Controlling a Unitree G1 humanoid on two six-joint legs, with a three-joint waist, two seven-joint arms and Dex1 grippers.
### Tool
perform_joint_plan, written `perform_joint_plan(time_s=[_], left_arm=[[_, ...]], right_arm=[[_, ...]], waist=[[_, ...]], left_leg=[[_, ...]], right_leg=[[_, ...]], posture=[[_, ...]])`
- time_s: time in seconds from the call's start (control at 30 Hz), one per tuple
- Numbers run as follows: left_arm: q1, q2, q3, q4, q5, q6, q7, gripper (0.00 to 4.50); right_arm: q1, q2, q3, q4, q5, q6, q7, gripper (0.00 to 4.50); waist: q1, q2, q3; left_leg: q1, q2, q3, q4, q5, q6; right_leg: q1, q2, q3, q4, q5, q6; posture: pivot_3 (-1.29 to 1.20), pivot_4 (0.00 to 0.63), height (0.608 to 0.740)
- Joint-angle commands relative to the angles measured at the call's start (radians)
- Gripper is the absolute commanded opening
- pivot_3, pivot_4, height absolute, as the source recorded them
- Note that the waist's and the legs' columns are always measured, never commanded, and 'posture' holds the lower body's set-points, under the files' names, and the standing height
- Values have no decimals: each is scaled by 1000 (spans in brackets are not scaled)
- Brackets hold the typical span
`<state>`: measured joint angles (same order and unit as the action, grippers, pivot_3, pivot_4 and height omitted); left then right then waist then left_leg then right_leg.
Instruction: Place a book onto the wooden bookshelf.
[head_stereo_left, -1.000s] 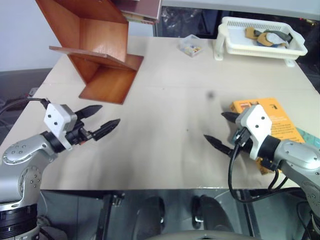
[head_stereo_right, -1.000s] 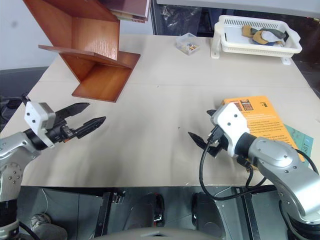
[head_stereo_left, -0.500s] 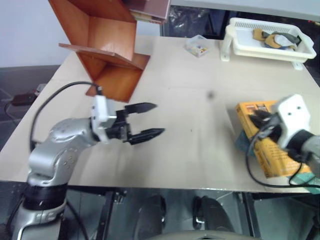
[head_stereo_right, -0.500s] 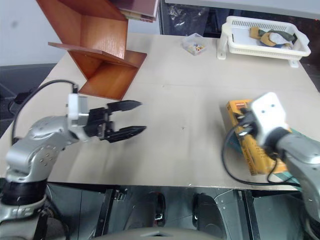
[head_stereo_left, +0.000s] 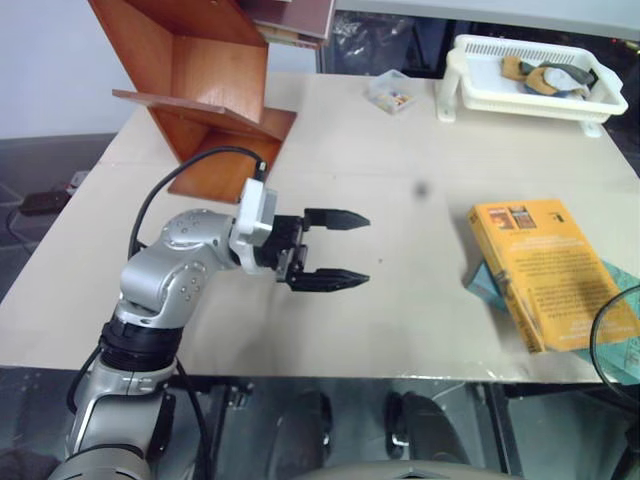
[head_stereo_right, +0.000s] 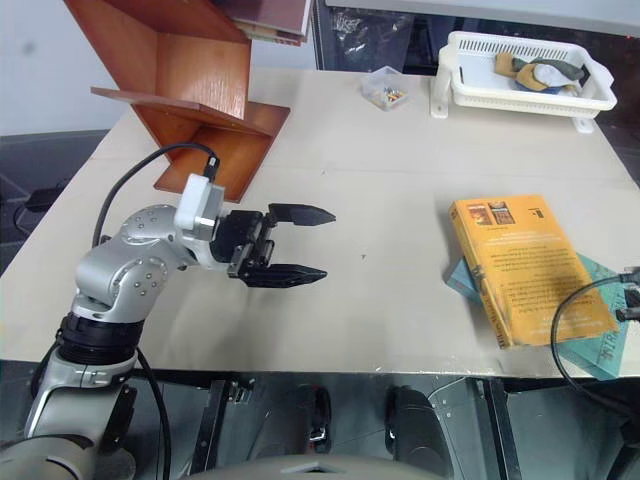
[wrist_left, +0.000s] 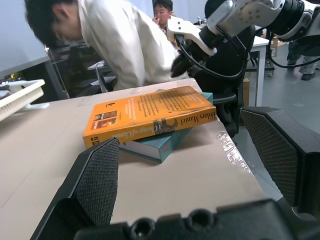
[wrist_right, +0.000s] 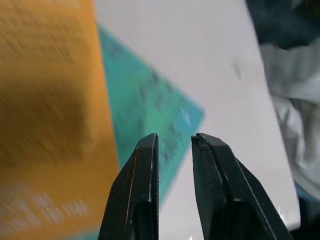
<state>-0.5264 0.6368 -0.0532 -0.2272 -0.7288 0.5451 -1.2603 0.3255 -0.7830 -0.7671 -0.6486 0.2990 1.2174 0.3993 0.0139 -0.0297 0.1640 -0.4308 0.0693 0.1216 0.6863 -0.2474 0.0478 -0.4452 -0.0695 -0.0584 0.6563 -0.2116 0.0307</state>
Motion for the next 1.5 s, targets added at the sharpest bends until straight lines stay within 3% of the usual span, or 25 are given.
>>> perform_joint_plan(time_s=[0.03,0.2,0.67,0.9,1.13,1.33,1.5], left_arm=[[15,8,23,-48,0,-6,17,4500],[33,18,35,-66,-5,-4,36,4500],[88,50,82,-117,-18,7,87,4500],[113,65,103,-138,-27,12,100,4500],[101,57,90,-122,-21,7,98,4500],[76,52,76,-103,-13,4,80,4500],[73,57,74,-102,-9,5,72,4500]], right_arm=[[49,-31,-39,45,-55,-24,6,1079],[63,-40,-9,148,-67,-95,45,1079],[-153,-13,180,313,12,-236,139,1079],[-152,-3,101,274,-3,-184,78,1079],[8,5,5,202,-40,-131,60,1079],[11,-10,40,264,-39,-145,73,1079],[-99,11,117,373,-18,-224,84,1079]], waist=[[-1,1,0],[-3,1,-1],[-5,1,-2],[-1,2,-2],[2,3,-3],[-6,6,-5],[-7,6,-5]], left_leg=[[0,0,0,0,0,0],[1,0,0,0,0,0],[1,1,0,0,0,0],[2,1,1,0,0,0],[1,0,0,0,0,0],[4,1,1,0,0,0],[7,1,1,0,0,0]], right_leg=[[0,0,0,0,0,0],[0,0,1,1,-1,-1],[1,1,0,0,-1,-1],[1,1,0,1,-1,-1],[1,0,-1,0,0,0],[2,0,1,1,-1,-2],[5,1,1,0,-1,-2]], posture=[[0,150,740],[0,150,740],[0,150,740],[0,150,740],[0,150,740],[0,150,740],[0,150,740]])
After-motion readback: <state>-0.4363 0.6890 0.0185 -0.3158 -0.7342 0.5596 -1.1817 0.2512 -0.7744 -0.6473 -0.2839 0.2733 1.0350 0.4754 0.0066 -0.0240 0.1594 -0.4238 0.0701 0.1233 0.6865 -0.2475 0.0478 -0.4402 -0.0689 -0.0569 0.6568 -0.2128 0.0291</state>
